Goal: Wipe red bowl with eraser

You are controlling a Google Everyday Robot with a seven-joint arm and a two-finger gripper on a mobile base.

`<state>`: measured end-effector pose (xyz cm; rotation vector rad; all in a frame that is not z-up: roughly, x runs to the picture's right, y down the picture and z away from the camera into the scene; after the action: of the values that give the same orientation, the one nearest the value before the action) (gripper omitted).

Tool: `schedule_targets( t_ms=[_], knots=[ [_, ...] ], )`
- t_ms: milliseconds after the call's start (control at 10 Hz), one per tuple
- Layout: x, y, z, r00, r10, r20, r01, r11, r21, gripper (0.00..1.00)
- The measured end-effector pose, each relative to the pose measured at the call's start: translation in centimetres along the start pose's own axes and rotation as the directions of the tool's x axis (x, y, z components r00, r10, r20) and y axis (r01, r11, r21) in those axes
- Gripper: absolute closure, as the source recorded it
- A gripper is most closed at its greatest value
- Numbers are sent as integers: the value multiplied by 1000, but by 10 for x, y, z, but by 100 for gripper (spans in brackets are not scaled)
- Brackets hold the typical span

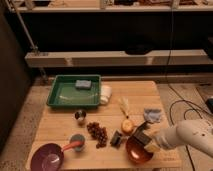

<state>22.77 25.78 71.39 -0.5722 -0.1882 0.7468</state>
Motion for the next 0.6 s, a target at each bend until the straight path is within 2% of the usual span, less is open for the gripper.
schedule_targets(
  t_ms=[300,600],
  knots=[
    [0,-3,-1,1000,19,5,-19,1000,-3,100],
    [-8,0,-20,999,-1,34,0,1000,16,100]
  ],
)
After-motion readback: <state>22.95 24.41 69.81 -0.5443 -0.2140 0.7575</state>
